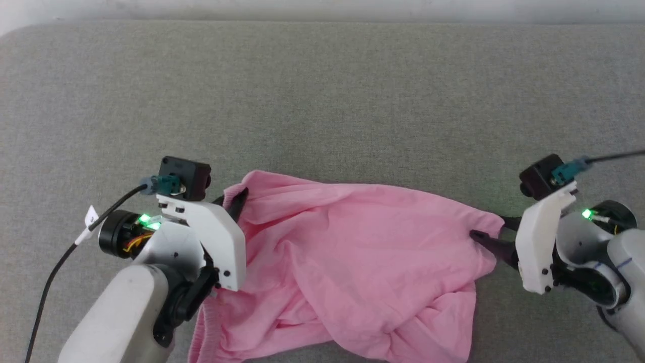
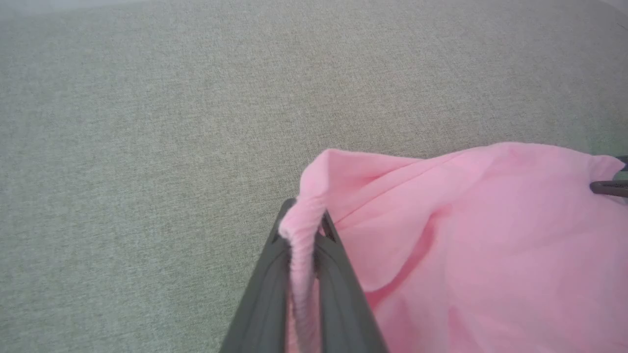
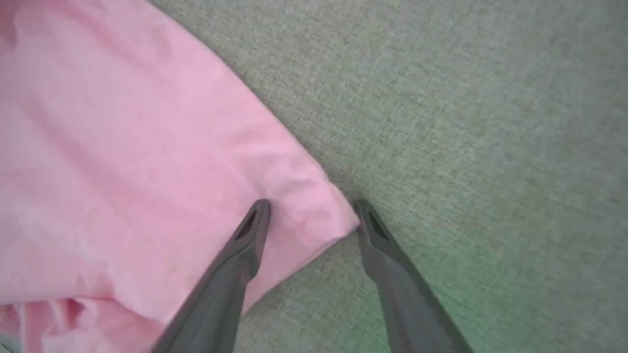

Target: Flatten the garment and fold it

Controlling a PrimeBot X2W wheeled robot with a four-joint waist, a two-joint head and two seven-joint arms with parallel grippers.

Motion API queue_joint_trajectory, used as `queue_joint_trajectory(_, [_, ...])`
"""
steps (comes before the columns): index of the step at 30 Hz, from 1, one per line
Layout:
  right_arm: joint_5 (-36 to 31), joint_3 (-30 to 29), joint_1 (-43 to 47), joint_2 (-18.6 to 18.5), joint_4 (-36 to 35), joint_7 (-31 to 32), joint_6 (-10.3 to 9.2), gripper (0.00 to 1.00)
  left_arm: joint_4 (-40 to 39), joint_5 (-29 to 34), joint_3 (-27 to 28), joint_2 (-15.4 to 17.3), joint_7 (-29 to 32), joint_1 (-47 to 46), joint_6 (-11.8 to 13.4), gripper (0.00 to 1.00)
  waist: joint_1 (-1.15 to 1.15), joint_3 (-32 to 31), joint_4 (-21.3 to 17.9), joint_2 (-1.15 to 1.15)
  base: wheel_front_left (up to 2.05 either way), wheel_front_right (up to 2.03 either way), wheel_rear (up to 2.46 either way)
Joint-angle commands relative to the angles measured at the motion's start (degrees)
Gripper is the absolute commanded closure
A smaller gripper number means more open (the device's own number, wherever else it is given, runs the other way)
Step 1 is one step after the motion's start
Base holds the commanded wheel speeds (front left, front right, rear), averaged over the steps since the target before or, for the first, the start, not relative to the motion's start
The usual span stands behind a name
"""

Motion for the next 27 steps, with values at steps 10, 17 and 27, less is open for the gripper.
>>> queue_joint_trajectory(10, [0.9,3.1,-5.0,-3.3,-2.3,-2.9,-0.05,1.00,-0.7,0.0,1.3,1.0,-1.8,-2.5,-0.9,1.00,0.00,-2.8,-1.0,-0.01,0.00,0.00,0.00])
queue_joint_trajectory(17, [-2.0,-5.5,-14.5,-8.5,-6.5,-12.9,-0.05,1.00,0.8,-0.5,3.2,-0.5,-2.2,-18.1,-4.0,1.00,0.00,-2.8,-1.2,-0.01,0.00,0.00,0.00])
queue_joint_trajectory(27, [-4.0,-10.7,-37.9,-8.6,-0.6,-23.6,-0.05,1.00,19.5,4.8,4.1,-6.7,-10.8,-48.6,-5.8,1.00,0.00,2.7,-4.3,-0.01,0.00,0.00,0.00])
